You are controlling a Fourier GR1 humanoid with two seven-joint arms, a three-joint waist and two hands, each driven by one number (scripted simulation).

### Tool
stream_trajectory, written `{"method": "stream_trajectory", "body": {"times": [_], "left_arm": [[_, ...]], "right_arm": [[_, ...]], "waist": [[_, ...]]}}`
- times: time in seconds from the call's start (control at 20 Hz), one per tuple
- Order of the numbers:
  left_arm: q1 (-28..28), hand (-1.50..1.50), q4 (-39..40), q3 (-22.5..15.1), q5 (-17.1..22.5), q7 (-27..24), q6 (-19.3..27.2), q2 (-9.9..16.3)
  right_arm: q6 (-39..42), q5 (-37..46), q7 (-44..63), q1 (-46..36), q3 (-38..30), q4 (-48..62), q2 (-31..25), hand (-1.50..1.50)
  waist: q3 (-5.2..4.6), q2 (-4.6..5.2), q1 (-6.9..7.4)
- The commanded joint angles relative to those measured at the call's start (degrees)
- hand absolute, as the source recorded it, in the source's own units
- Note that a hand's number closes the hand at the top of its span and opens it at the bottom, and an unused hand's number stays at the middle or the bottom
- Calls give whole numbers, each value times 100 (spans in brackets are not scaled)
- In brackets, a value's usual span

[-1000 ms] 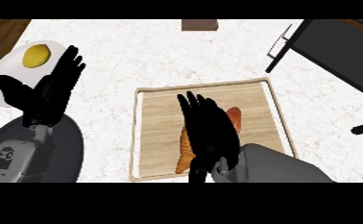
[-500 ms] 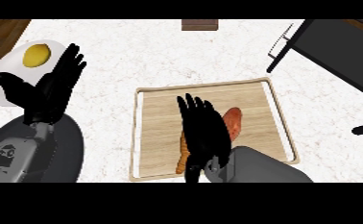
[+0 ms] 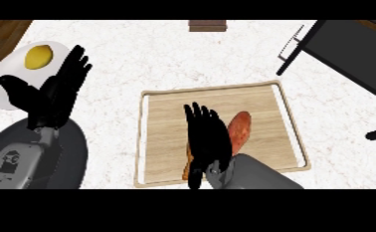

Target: Pick the croissant from the tray and place it in the tiered shelf

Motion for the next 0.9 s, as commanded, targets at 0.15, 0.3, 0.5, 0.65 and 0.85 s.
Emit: {"method": "stream_trajectory", "body": {"times": [0.15,0.3,0.5,0.65,0.85], "left_arm": [[219,0,-111,216,52,5,-277,62],[8,0,136,318,58,-14,-415,114],[-127,0,-94,137,-237,323,-80,-244],[-100,0,-112,367,-135,294,-234,-122],[125,0,53,428,-128,-32,-311,-39]], "right_arm": [[142,276,-238,289,-398,917,308,150],[288,755,-466,92,-143,964,293,150],[196,1243,-882,342,-366,831,374,150],[-51,1780,-806,414,-191,799,638,150],[503,1415,-1906,1459,1067,-1375,-705,150]], "waist": [[1,8,36],[0,14,31],[2,4,4],[2,3,12],[0,-65,-176]]}}
